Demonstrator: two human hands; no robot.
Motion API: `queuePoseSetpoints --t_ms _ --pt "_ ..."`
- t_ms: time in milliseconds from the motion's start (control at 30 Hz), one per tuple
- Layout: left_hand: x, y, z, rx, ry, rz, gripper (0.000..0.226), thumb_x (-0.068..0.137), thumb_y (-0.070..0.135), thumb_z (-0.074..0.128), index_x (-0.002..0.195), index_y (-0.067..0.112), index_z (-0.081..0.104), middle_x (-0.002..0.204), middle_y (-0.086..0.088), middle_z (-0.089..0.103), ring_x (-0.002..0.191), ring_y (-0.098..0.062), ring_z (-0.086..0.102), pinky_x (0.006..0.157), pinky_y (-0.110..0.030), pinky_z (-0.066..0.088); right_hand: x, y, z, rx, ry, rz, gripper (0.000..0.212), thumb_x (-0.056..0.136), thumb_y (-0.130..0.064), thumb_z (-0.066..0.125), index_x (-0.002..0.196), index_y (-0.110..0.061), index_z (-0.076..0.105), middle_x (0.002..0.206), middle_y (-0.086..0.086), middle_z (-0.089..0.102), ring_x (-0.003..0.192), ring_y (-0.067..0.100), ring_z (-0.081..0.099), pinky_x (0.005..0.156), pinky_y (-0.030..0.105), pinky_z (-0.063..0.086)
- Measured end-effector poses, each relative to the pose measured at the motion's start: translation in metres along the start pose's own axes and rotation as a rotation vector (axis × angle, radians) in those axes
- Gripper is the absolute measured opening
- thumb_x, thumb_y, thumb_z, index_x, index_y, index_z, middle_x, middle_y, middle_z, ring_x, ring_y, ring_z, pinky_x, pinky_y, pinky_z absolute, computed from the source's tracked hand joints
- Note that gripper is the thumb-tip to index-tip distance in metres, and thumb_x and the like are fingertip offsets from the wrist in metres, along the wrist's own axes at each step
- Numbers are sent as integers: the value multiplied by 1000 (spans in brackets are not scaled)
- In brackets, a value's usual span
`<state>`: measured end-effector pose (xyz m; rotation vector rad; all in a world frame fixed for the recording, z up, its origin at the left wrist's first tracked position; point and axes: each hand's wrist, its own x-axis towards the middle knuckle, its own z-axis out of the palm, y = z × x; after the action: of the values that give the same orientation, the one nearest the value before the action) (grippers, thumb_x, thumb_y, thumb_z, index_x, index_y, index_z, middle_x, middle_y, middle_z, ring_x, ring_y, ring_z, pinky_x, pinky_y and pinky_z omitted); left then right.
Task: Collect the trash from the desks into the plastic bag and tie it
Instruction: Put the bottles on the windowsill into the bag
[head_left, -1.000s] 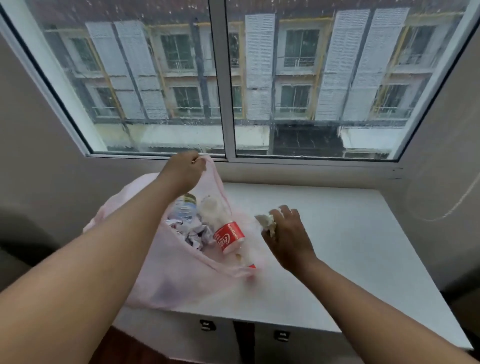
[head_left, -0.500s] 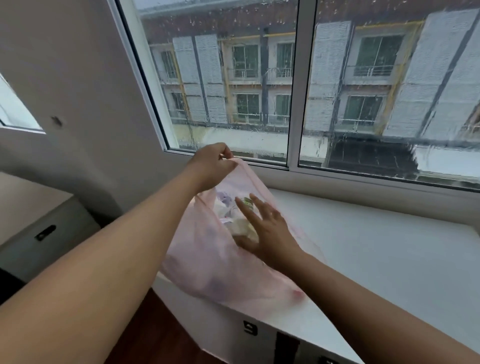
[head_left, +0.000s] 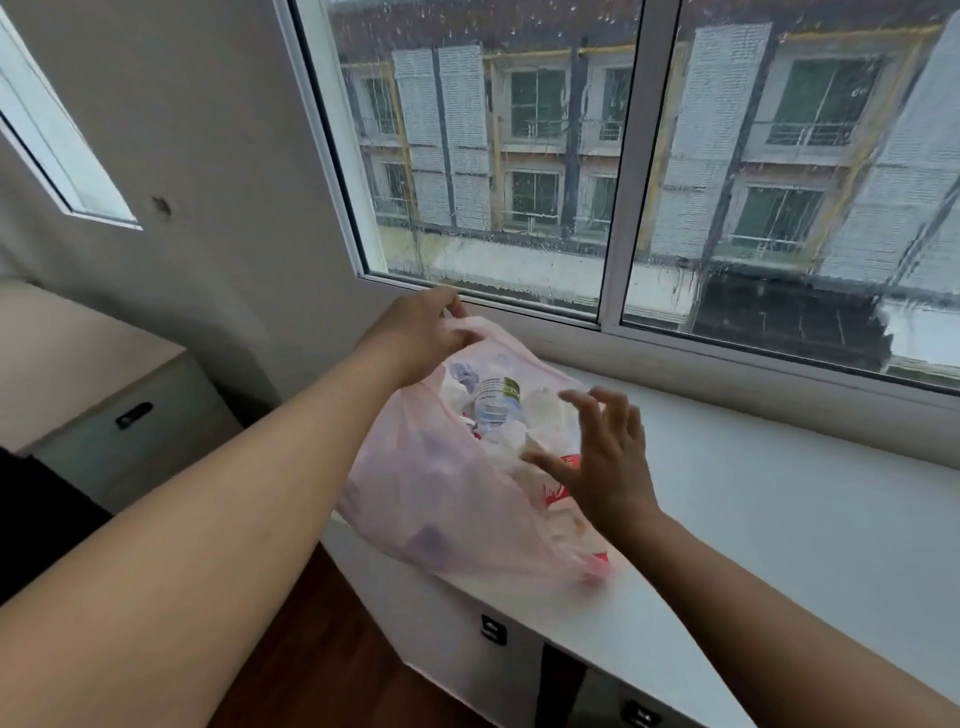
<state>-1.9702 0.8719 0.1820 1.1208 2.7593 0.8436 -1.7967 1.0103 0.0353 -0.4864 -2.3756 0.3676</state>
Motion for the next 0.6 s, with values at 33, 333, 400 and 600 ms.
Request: queuePoseSetpoints --t_ms 33,333,400,600 --pt "-4 2 0 -10 12 -6 23 85 40 69 95 22 59 92 1 60 77 -16 53 59 -27 37 0 3 2 0 10 39 84 65 -64 72 131 -27 35 123 13 40 103 31 44 88 44 46" --pt "-48 -5 19 361 313 -170 21 86 29 62 107 31 58 114 0 58 109 -29 50 85 -37 33 25 10 0 -105 -208 312 131 55 -75 71 149 -39 -12 143 6 12 122 26 22 94 42 30" --pt "-56 -11 22 375 386 -315 11 89 28 55 98 31 62 111 0 51 108 -32 43 82 -37 32 34 16 -5 -76 -153 350 108 61 -70 72 148 -35 17 139 6 18 123 26 21 95 43 28" --pt "-56 -17 22 -38 504 -472 20 94 25 39 84 19 55 91 -9 63 86 -35 58 79 -38 51 49 32 -9 46 -375 399 31 83 -44 70 103 -23 61 109 4 63 92 25 59 79 38 49"
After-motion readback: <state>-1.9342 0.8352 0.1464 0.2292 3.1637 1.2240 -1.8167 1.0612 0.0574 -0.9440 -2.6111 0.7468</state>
